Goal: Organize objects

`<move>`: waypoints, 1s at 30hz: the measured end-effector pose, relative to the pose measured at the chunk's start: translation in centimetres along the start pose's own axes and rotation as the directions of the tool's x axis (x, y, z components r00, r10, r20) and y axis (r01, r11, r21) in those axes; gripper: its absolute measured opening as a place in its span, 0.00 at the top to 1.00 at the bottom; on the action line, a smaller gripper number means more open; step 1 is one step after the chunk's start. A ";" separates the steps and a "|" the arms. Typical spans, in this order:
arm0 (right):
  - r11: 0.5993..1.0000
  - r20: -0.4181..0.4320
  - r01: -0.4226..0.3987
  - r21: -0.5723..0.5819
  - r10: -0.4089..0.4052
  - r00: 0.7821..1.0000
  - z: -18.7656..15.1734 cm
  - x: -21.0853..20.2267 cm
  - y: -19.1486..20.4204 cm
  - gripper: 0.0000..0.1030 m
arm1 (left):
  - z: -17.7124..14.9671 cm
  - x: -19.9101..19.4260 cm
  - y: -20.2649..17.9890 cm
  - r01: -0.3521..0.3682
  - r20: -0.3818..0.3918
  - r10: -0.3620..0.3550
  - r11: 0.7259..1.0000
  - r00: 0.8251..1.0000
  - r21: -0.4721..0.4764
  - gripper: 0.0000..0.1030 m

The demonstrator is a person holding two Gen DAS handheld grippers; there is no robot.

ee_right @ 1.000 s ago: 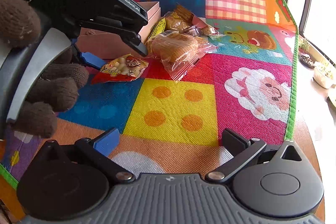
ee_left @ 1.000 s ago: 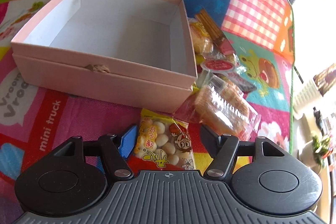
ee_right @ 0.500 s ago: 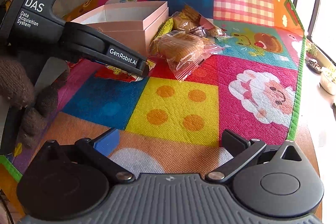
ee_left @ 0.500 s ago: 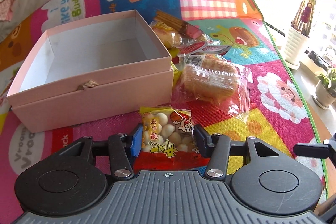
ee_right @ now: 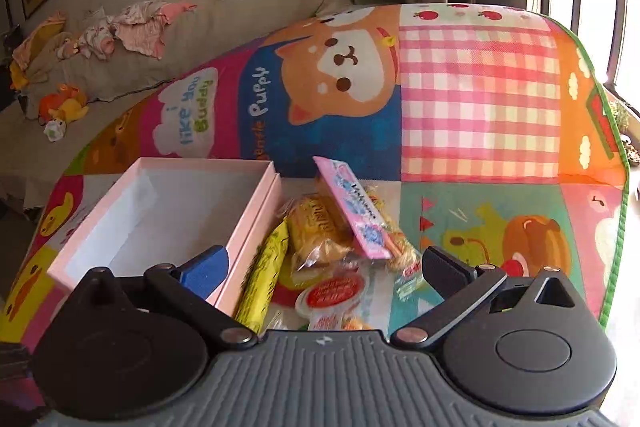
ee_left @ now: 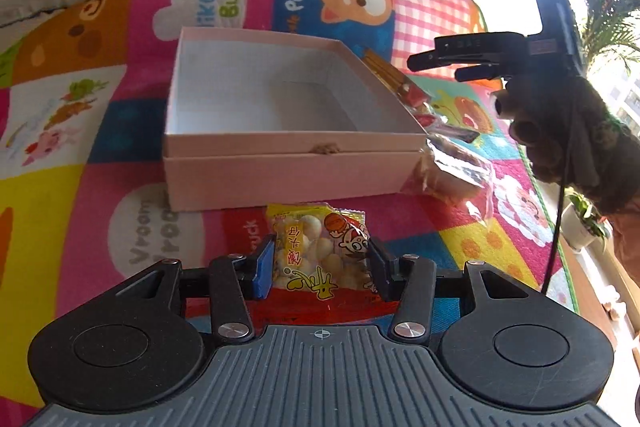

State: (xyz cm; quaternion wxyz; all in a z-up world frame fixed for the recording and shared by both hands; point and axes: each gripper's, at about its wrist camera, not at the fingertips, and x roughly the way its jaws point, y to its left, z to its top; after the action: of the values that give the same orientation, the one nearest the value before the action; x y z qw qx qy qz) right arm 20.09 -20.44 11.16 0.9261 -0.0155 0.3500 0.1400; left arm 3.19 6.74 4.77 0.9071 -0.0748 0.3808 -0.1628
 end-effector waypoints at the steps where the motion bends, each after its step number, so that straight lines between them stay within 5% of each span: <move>1: 1.000 -0.023 0.007 -0.001 -0.007 1.000 0.7 2.0 0.0 0.14 | 0.3 -0.2 0.6 -0.008 0.004 0.008 1.000 1.000 -0.011 0.49; 5: 0.999 -0.098 0.029 0.020 -0.027 0.995 2.4 8.2 -0.4 0.17 | 0.8 -1.0 2.5 -0.020 0.023 0.021 0.999 1.000 -0.046 0.49; 8: 0.992 -0.142 -0.043 0.116 0.059 0.988 2.9 10.3 -1.7 0.19 | 0.9 -1.2 3.4 -0.010 0.028 0.012 0.998 1.000 -0.069 0.49; 10: 0.987 -0.144 -0.068 0.144 0.089 0.986 2.9 10.1 -2.0 0.29 | 0.8 -1.3 3.8 0.003 0.032 0.000 0.997 0.999 -0.076 0.49; 11: 0.988 -0.143 -0.075 0.132 0.094 0.985 2.8 9.6 -2.0 0.33 | 0.9 -1.3 3.9 0.012 0.035 -0.009 0.997 0.999 -0.079 0.49; 13: 0.991 -0.148 -0.080 0.111 0.096 0.984 2.7 8.5 -1.9 0.55 | 0.9 -1.3 4.0 0.030 0.045 -0.026 0.996 0.999 -0.081 0.49; 15: 0.989 -0.158 -0.090 0.118 0.109 0.981 2.7 7.1 -2.0 0.59 | 0.8 -1.4 3.9 0.040 0.053 -0.036 0.996 0.998 -0.080 0.49; 22: 0.994 -0.166 -0.079 0.072 0.090 0.982 0.7 2.1 -1.1 0.60 | -0.9 -0.3 1.0 0.107 -0.025 -0.108 0.994 0.994 -0.039 0.49; 27: 0.996 -0.143 -0.081 0.033 0.085 0.986 -0.9 -1.5 0.1 0.60 | -2.3 1.8 -2.9 0.035 -0.094 -0.027 0.996 0.995 0.082 0.48; 30: 0.997 -0.117 -0.077 -0.023 0.074 0.990 -2.2 -4.3 1.3 0.58 | -2.1 1.6 -3.2 0.070 -0.119 -0.062 0.996 0.991 0.062 0.49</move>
State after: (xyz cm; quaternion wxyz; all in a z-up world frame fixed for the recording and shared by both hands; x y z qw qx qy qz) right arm 15.26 -20.57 12.34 0.8979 -0.0230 0.4017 0.1784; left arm 1.96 3.17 3.04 0.8794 -0.0479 0.4250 -0.2091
